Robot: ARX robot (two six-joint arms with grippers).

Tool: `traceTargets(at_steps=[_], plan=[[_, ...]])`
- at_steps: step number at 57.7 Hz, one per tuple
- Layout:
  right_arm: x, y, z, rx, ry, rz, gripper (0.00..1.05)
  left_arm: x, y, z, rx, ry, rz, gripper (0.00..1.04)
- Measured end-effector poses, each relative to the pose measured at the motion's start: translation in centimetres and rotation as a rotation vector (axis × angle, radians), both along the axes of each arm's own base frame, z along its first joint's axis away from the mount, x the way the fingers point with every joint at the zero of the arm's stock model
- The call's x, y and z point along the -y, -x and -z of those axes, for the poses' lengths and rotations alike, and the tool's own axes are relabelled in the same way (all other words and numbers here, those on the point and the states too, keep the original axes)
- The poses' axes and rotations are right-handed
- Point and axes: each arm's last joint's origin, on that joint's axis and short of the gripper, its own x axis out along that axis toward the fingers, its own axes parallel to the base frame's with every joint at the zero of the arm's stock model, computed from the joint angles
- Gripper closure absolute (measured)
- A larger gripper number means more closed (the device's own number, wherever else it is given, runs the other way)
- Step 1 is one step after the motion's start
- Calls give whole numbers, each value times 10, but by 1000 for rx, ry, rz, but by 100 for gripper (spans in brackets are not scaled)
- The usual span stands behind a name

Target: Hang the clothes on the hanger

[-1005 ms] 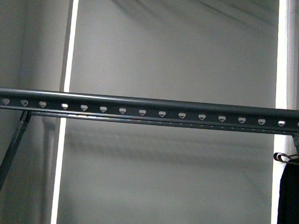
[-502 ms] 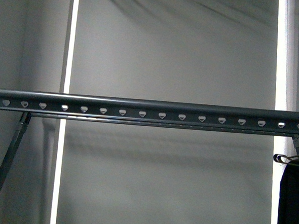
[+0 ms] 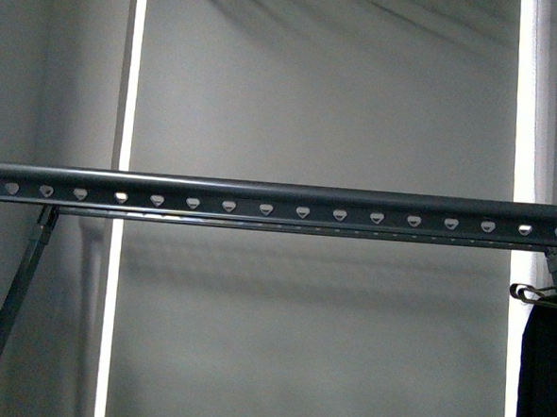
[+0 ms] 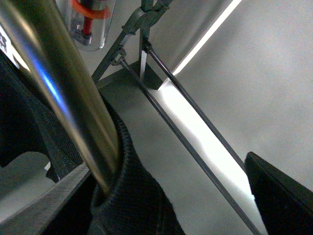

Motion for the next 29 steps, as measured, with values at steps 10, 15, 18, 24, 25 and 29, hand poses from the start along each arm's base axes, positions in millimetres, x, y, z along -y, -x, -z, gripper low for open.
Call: traceTargets(at_steps=[10, 15, 18, 24, 25, 29], plan=[[0, 0, 0, 0, 0, 0, 7, -5, -8, 2, -13, -8, -13, 53], [0, 0, 0, 0, 0, 0, 7, -6, -8, 2, -18, -6, -13, 65], [0, 0, 0, 0, 0, 0, 7, -6, -7, 2, -20, -8, -12, 76], [0, 0, 0, 0, 0, 0, 7, -6, -8, 2, -18, 6, 0, 92], [0, 0, 0, 0, 0, 0, 7, -6, -8, 2, -18, 9, 5, 95], [0, 0, 0, 0, 0, 0, 7, -5, -7, 3, -19, 24, 32, 101]])
